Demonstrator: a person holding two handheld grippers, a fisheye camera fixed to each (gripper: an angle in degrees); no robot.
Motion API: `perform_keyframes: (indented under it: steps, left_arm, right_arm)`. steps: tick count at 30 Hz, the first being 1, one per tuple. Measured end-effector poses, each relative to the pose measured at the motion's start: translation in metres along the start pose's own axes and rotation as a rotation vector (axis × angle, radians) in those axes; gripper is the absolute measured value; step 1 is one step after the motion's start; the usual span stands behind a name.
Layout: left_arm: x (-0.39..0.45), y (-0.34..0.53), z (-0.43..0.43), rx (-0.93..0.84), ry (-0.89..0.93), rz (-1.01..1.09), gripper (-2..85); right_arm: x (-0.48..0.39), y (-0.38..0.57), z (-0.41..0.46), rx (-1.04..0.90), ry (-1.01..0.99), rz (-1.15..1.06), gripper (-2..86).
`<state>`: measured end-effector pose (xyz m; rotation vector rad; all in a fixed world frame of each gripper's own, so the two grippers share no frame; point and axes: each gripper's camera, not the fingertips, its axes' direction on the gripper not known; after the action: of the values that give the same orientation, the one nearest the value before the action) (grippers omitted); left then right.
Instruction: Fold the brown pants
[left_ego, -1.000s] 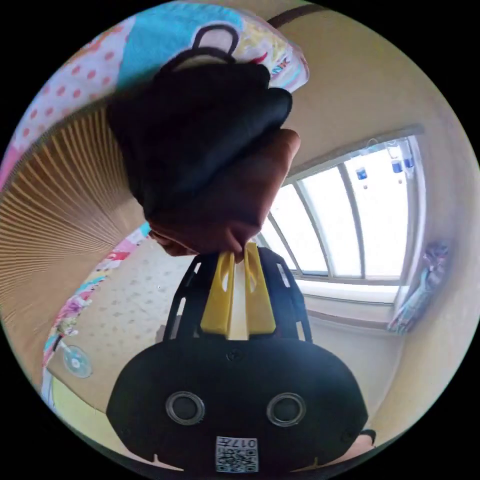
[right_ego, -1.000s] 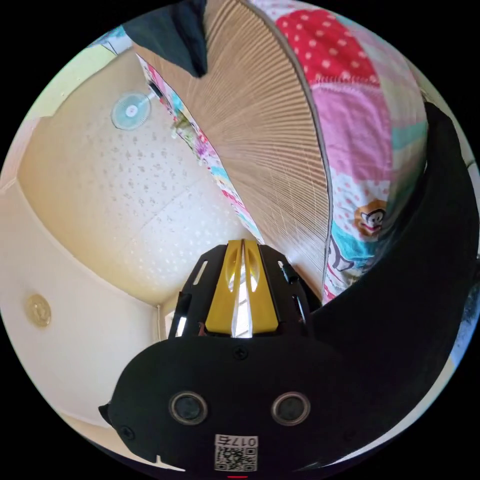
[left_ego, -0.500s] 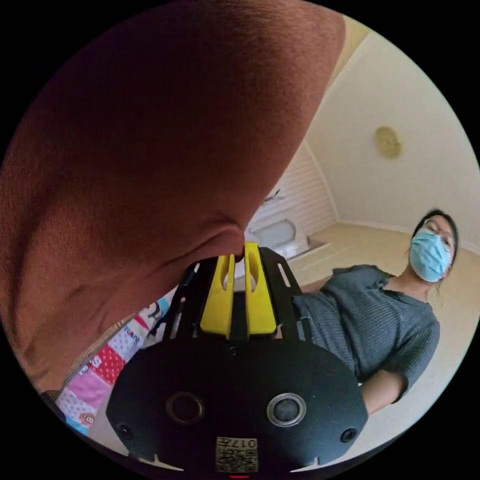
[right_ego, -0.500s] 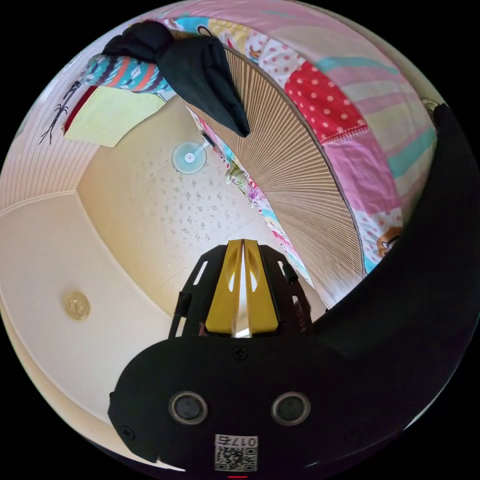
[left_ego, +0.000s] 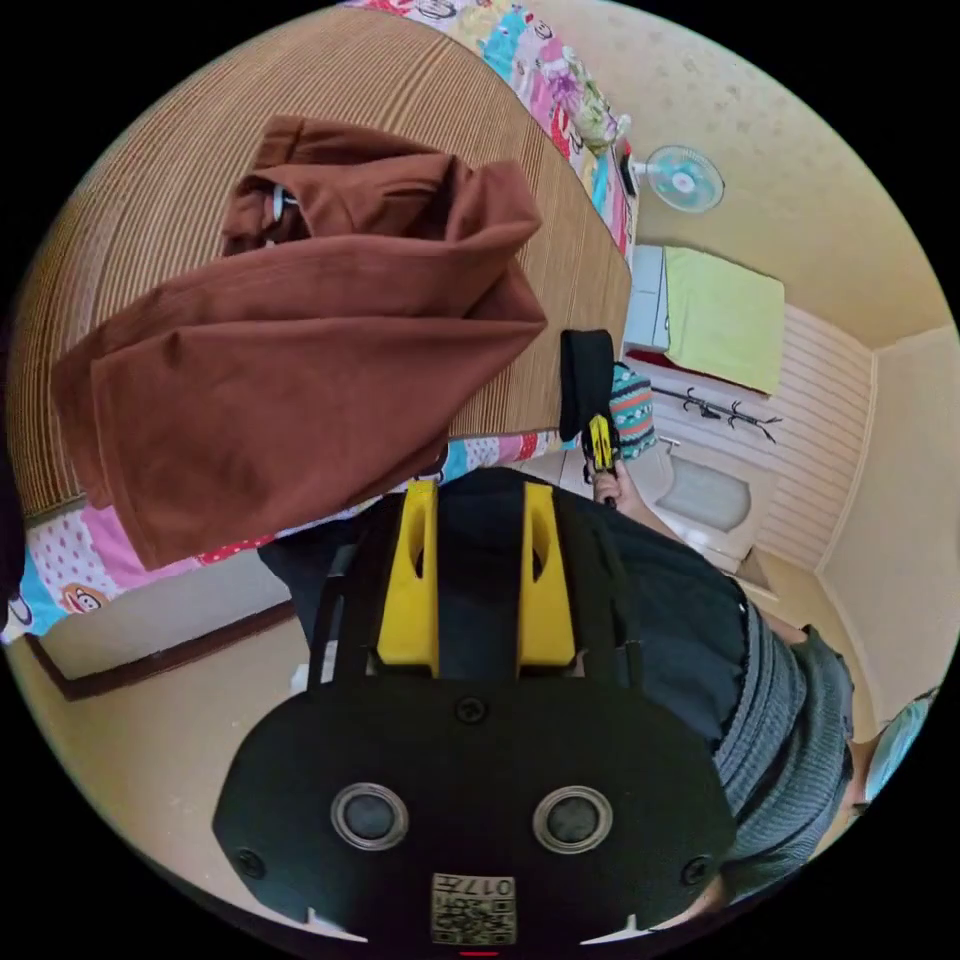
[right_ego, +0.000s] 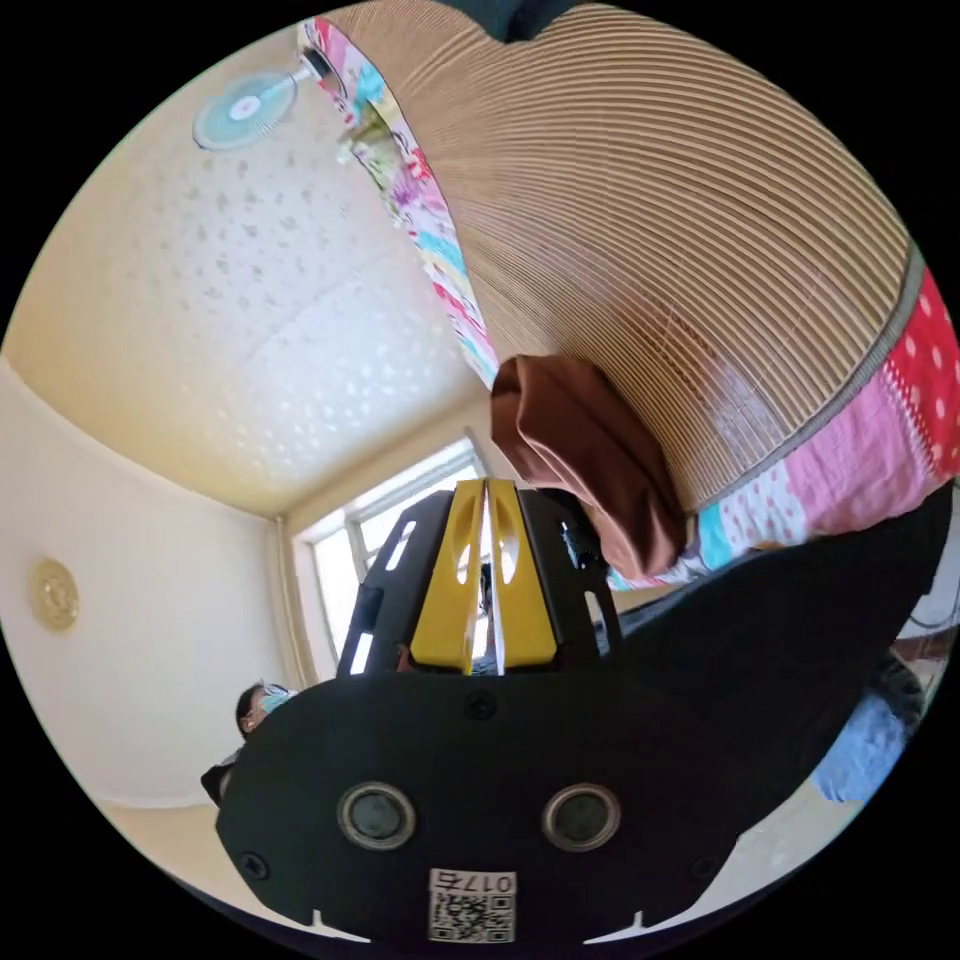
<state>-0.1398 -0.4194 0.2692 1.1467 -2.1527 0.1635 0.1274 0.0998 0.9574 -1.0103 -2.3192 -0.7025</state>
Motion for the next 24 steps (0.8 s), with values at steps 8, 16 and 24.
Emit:
perform_keyframes:
  steps: [8, 16, 24]
  left_arm:
    - [0.030, -0.140, 0.023, 0.197, -0.162, 0.215, 16.3]
    - [-0.025, -0.252, 0.163, -0.008, 0.011, 0.175, 2.3]
    - [0.011, -0.170, 0.227, -0.176, 0.106, 0.413, 1.3]
  right_arm:
    - [0.084, -0.036, 0.000, -0.038, 0.008, 0.013, 0.6]
    - [0.165, -0.090, 0.023, -0.114, 0.118, -0.016, 3.6]
    - [0.223, -0.185, 0.111, -0.226, 0.442, -0.115, 21.6]
